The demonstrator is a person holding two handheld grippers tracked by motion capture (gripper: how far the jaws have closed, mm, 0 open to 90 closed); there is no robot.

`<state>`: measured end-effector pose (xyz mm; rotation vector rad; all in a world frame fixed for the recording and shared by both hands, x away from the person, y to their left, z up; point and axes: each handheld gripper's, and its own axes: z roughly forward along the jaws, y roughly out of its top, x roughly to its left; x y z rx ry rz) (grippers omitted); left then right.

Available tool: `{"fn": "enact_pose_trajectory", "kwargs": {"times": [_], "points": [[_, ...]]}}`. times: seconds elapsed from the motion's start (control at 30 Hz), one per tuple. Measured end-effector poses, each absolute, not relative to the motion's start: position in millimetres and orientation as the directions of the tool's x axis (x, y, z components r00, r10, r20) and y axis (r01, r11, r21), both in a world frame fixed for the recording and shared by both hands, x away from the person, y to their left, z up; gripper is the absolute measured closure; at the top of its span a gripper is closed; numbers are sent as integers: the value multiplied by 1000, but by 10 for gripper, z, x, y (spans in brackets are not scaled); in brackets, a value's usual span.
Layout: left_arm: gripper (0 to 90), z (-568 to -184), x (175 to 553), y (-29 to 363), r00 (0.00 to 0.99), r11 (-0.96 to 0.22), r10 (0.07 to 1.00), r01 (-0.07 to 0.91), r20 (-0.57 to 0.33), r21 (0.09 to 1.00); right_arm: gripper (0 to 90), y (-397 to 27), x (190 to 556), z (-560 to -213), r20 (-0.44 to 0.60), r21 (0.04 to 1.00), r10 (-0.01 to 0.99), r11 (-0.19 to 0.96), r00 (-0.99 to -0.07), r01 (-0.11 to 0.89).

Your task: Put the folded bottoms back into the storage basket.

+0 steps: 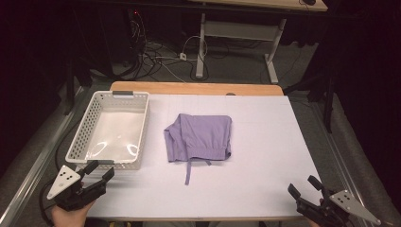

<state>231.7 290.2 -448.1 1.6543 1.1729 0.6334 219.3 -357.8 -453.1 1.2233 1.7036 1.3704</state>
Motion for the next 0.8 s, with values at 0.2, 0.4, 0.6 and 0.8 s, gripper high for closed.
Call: {"fn": "enact_pose_trajectory", "kwargs": {"times": [0.2, 0.4, 0.6, 0.8], "points": [[339, -4479, 2312, 2903, 403, -58, 907, 400, -119, 915, 198, -3579, 2195, -4533, 80, 960, 923, 30, -377, 277], [339, -4474, 2312, 2902, 408, -57, 905, 395, -119, 917, 198, -3572, 2194, -4532, 75, 961, 922, 35, -379, 275], [339, -4469, 2315, 2887, 415, -63, 903, 393, -115, 917, 198, -3578, 2208, -4539, 82, 958, 921, 32, -382, 284], [339, -4459, 2308, 2888, 417, -58, 901, 388, -119, 920, 199, -3564, 2212, -4539, 80, 959, 917, 37, -391, 282]]}}
